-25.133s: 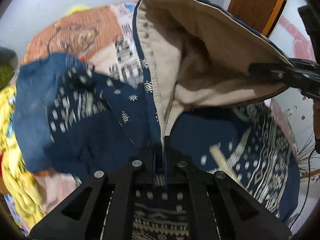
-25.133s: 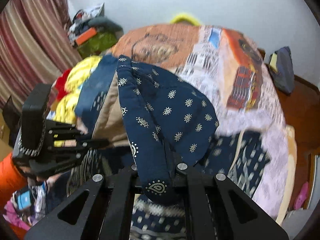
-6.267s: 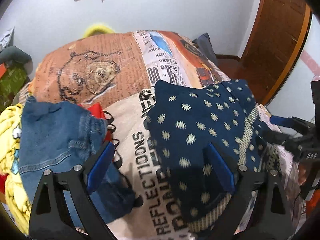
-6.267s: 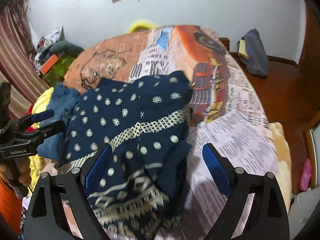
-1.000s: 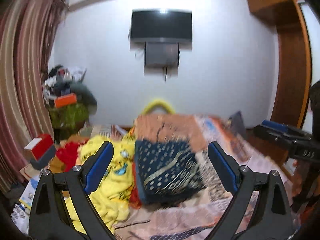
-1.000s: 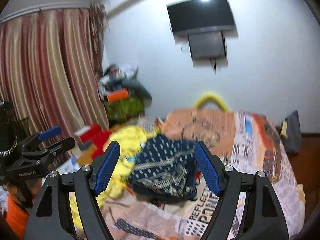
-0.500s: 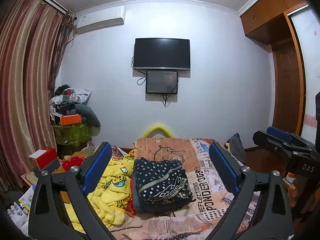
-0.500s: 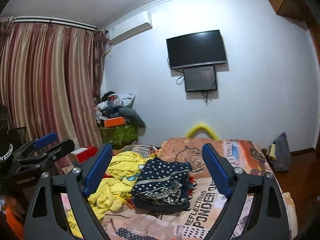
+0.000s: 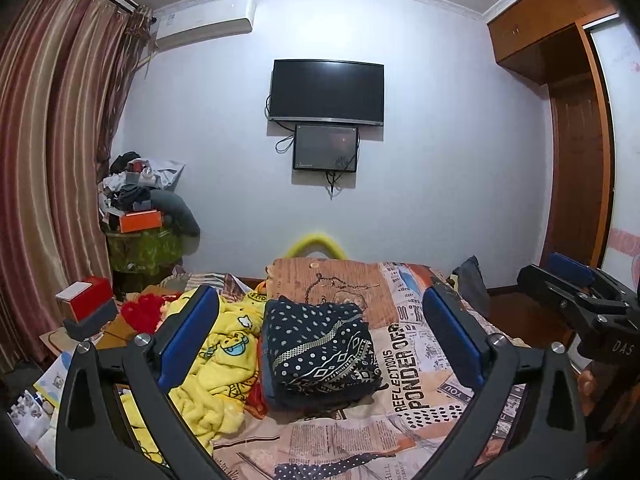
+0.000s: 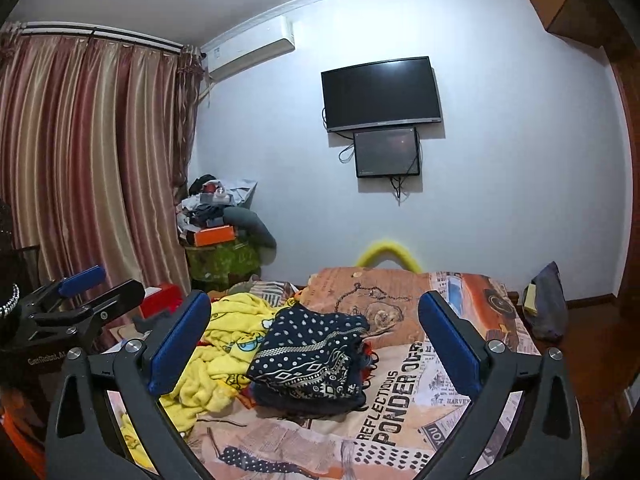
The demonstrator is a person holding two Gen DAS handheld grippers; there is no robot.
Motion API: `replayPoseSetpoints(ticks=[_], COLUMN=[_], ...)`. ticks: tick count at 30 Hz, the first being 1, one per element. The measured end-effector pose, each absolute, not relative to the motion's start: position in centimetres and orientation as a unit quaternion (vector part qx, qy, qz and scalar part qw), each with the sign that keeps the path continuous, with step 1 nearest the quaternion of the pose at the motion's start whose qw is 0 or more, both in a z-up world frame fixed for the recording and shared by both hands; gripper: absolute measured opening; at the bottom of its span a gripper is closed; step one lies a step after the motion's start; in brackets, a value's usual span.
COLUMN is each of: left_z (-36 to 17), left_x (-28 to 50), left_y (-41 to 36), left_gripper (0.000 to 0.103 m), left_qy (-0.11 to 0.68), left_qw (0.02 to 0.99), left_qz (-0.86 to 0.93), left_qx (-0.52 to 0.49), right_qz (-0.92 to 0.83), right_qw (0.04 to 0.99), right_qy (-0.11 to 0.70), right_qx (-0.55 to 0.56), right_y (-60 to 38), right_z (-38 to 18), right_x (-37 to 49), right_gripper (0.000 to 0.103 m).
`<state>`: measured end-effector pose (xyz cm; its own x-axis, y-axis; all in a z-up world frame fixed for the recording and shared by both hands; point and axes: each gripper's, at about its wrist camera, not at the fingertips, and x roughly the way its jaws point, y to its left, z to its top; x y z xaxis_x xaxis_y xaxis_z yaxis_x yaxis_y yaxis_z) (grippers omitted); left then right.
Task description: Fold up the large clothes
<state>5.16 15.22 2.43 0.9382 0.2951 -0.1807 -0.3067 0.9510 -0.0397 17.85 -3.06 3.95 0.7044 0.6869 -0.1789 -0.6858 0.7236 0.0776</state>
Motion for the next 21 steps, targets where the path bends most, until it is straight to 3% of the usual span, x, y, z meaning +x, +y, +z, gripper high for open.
replayPoseSetpoints(ticks=[21], left_z=[1.88], left_x=[5.82], left_y=[14.59], left_gripper=[0.102], left_qy=[0.093], left_qw=[0.983], left_qz=[0.154], left_qx=[-0.026], right_qz=[0.369], right_qw=[0.923], right_qy=[0.113], right_qx=[0.011], right_y=[-3.65], right_z=[3.48], right_x=[18.0], right_gripper=[0.103])
